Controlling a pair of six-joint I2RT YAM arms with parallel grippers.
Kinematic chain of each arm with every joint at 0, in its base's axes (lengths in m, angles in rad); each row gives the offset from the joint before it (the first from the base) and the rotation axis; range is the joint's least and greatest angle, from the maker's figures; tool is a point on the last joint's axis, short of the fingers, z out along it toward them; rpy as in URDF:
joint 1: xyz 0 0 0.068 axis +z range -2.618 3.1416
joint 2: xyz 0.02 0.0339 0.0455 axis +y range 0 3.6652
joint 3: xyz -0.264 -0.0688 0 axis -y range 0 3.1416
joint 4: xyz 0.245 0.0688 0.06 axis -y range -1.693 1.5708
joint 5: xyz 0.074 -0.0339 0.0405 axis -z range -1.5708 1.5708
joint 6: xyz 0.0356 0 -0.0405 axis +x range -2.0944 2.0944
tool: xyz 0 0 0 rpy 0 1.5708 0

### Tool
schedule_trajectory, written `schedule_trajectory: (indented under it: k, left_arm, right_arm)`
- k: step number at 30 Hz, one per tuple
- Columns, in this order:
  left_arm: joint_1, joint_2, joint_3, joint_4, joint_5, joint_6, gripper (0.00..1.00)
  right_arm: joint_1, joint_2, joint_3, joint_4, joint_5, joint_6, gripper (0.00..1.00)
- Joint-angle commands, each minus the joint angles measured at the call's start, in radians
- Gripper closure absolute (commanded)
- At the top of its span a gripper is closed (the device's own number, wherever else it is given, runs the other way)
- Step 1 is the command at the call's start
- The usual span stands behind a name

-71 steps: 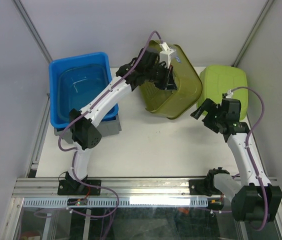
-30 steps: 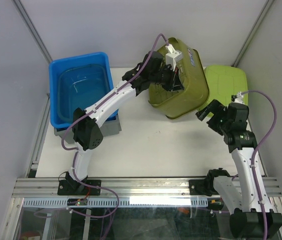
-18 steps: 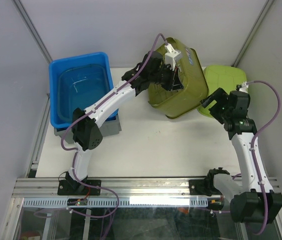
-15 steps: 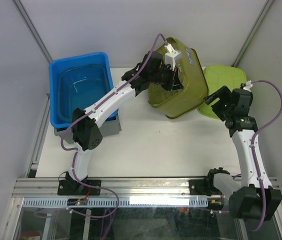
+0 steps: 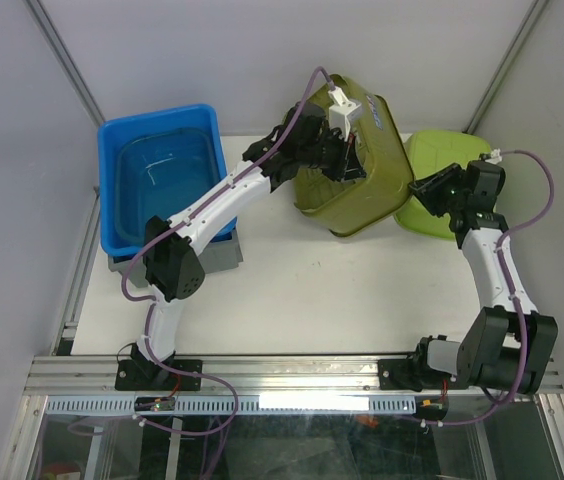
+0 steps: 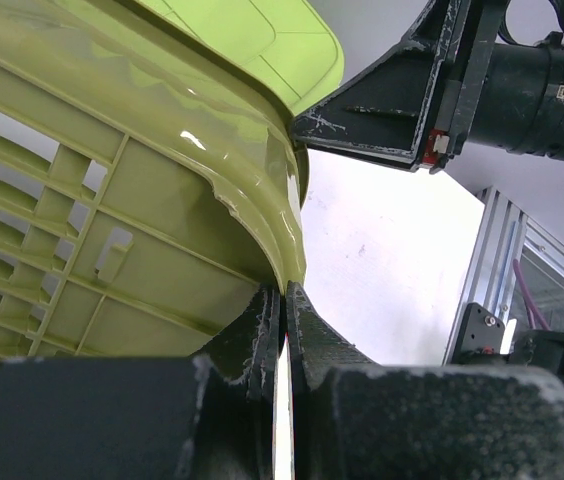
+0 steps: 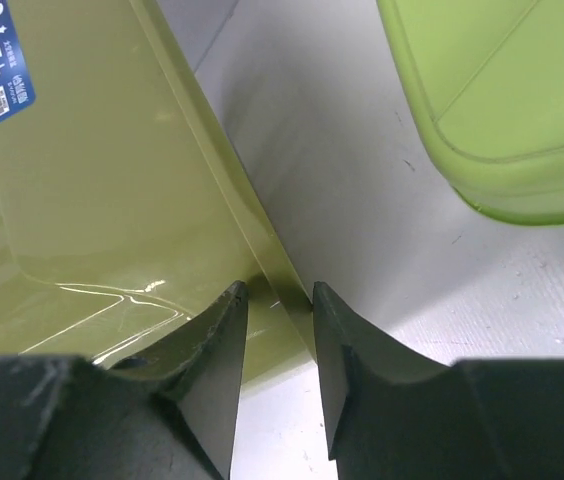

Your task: Turn the large container upside down

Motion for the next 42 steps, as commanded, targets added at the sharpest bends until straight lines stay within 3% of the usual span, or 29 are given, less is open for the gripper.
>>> schedule_trajectory:
  k: [1,12,19,23,29,38,40,42]
  left_arm:
    - [0.016,0.070,-0.056,-0.256,-0.073,0.033,1.00]
    - [0.031,0.020,-0.031,-0.270,-0.098,0.051,1.00]
    - [0.031,0.042,-0.042,-0.269,-0.046,0.048,1.00]
    - [0.009,0.082,-0.028,-0.259,0.002,0.039,1.00]
    - [-0.074,0.106,-0.015,-0.257,0.021,0.088,1.00]
    - [-0.190,0.095,-0.002,-0.259,0.108,0.199,0.98]
    - [-0.194,0.082,0.028,-0.269,0.068,0.190,0.54]
    - [-0.192,0.046,0.054,-0.285,-0.007,0.173,0.18]
  right_arm:
    - [0.011,0.002,-0.016,0.115,-0.082,0.012,0.65]
    - [0.088,0.121,-0.108,0.206,-0.153,0.035,0.68]
    - [0.090,0.086,-0.186,0.236,-0.114,0.054,0.69]
    - [0.088,0.048,-0.212,0.197,-0.079,0.035,0.62]
    - [0.064,-0.079,-0.239,0.078,0.019,-0.037,0.38]
    - [-0.079,-0.381,-0.218,-0.128,0.151,-0.167,0.29]
    - [-0.088,-0.411,-0.196,-0.165,0.131,-0.207,0.29]
    - [-0.089,-0.425,-0.173,-0.174,0.050,-0.265,0.29]
